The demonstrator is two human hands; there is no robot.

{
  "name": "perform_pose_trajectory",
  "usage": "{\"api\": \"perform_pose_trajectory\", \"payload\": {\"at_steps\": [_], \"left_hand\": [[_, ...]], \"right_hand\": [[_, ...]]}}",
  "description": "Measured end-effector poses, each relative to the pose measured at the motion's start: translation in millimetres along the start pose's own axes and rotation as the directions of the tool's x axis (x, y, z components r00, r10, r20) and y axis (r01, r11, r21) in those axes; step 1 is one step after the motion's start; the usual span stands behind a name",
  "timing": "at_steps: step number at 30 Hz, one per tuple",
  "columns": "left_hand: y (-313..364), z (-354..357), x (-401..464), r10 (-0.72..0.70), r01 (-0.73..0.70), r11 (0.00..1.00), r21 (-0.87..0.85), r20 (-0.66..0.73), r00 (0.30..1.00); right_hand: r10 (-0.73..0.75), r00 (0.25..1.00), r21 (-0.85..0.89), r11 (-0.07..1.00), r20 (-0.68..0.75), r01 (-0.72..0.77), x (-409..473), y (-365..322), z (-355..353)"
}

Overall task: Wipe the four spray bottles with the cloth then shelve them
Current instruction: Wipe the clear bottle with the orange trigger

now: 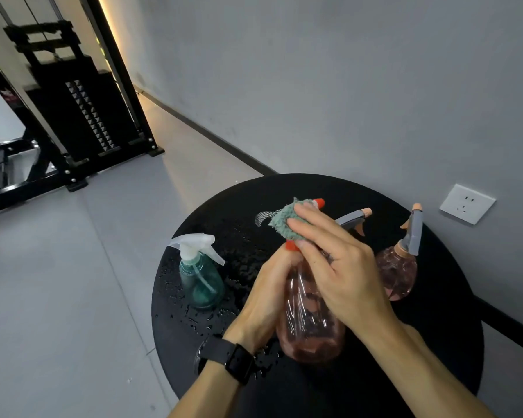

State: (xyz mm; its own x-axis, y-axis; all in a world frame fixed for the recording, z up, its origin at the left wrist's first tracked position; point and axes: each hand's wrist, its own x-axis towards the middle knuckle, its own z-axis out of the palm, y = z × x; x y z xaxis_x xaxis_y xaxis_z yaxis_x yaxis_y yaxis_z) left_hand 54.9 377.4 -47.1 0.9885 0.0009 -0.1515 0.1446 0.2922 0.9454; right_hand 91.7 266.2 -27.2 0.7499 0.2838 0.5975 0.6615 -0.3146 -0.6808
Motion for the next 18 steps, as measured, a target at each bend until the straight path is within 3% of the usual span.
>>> {"api": "perform_pose_trajectory", "payload": {"at_steps": [9,18], "left_hand": [[7,-9,1,0.04,-0.032,0.974,-0.222,0.032,0.999],[9,0,0,-0.001,0.002,0.995,-0.104,0.009,1.0]], "right_hand": [[0.067,0.991,0.117,0.99,0.112,-0.08,-5,1,-22],[-0.148,0.959,-0.12,0.985,-0.242,0.122,1,-1,-19]]}}
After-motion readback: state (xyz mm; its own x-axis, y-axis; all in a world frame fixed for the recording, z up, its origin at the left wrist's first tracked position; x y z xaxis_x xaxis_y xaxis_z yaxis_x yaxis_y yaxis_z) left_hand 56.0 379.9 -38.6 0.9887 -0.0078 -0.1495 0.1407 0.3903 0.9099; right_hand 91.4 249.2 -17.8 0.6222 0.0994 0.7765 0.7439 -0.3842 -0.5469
